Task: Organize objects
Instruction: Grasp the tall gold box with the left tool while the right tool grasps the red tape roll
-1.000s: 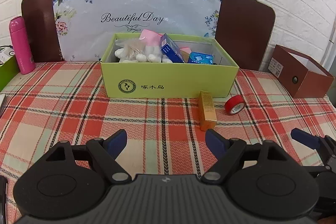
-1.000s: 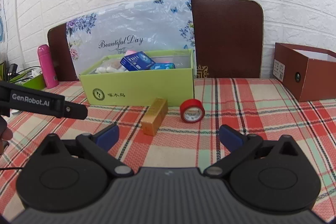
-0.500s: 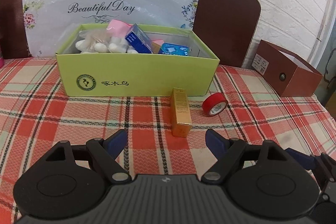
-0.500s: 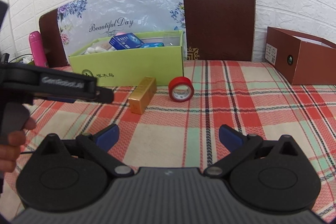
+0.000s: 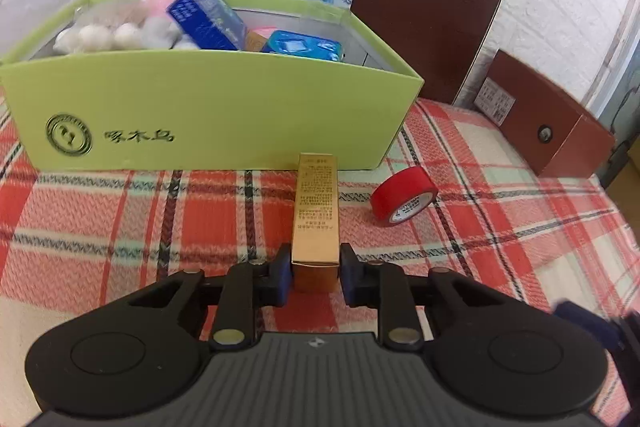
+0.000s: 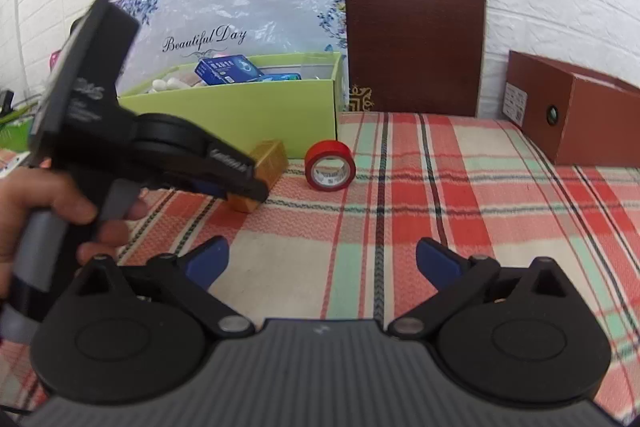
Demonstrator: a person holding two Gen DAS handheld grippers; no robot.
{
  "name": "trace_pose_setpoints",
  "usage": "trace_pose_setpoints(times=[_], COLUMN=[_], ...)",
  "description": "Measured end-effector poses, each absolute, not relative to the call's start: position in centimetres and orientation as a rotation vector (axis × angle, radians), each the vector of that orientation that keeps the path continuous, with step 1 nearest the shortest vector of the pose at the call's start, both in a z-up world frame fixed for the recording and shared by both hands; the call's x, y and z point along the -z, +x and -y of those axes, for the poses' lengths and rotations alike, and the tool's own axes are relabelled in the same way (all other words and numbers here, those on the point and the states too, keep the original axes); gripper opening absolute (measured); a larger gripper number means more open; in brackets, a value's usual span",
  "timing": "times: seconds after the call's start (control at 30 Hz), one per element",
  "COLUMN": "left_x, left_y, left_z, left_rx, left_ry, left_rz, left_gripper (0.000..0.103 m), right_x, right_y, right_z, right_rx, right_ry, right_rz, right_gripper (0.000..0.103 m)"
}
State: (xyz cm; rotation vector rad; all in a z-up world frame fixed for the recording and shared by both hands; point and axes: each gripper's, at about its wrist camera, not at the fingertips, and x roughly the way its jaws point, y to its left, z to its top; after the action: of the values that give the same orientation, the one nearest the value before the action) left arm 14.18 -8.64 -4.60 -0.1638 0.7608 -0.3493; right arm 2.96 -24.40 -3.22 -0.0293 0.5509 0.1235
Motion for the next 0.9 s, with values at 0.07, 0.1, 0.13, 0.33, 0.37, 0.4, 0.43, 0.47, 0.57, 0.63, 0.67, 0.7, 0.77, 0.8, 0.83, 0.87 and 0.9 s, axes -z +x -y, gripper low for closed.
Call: trace_pose_setpoints(times=[0.07,0.1,0.13,0.33,0.37,0.4,0.43,0.47,0.57,0.63,0.67,0.7,0.77,0.8,0.83,0.87,0.9], left_x=[4.3,4.1,3.9,3.8,3.9,4.0,4.1,4.2,4.3,4.2,4.2,4.2,4.1,4.1,4.1,4.1,4.0], left_y=[13.1,12.4,11.7,8.6,8.4,8.3,8.2,8.2,8.3,8.4,8.5,8.6,9.0,9.2,9.4,9.6,9.8], left_z=[7.6,7.2,6.7,3.6,3.4,3.3,3.2,3.1,3.1,3.4,3.5,3.6,3.6,3.7,3.7,3.7,3.7], left_rx=[0.342,0.335,0.325,0.269,0.266,0.261,0.255,0.253,0.247,0.242,0.241,0.239,0.229,0.221,0.213,0.208,0.207], left_ry=[-0.17,-0.162,-0.149,-0.151,-0.148,-0.145,-0.142,-0.138,-0.144,-0.138,-0.134,-0.132,-0.132,-0.132,-0.131,-0.127,-0.123], left_rz=[-0.754,-0.745,-0.739,-0.759,-0.761,-0.764,-0.769,-0.774,-0.777,-0.775,-0.772,-0.769,-0.765,-0.763,-0.76,-0.757,-0.757], left_gripper=[0.025,0.025,0.025,0.025,0.025,0.025,0.025,0.025,0.025,0.025,0.026,0.029,0.037,0.043,0.045,0.045,0.045], right_x=[3.6,3.7,3.9,4.6,4.6,4.8,4.8,4.8,4.7,4.7,4.7,4.7,4.8,4.8,4.8,4.8,4.8], right_y=[5.0,6.1,7.3,13.2,13.8,14.4,14.8,14.9,13.4,11.7,10.8,9.9,8.2,7.5,6.9,6.3,5.8], right_z=[24.4,24.4,24.5,24.2,24.2,24.1,24.1,24.2,24.4,24.3,24.3,24.3,24.5,24.5,24.4,24.4,24.3], right_rx=[-0.124,-0.123,-0.123,-0.138,-0.141,-0.143,-0.143,-0.139,-0.153,-0.164,-0.17,-0.179,-0.194,-0.199,-0.203,-0.208,-0.214], right_ry=[-0.051,-0.05,-0.044,-0.026,-0.019,-0.015,-0.011,0.002,0.034,0.037,0.044,0.059,0.098,0.111,0.12,0.131,0.143], right_rz=[-0.561,-0.568,-0.574,-0.568,-0.57,-0.58,-0.601,-0.617,-0.608,-0.616,-0.619,-0.619,-0.618,-0.614,-0.614,-0.616,-0.618], right_gripper=[0.093,0.089,0.087,0.079,0.077,0.066,0.045,0.046,0.046,0.046,0.046,0.046,0.046,0.046,0.046,0.046,0.046])
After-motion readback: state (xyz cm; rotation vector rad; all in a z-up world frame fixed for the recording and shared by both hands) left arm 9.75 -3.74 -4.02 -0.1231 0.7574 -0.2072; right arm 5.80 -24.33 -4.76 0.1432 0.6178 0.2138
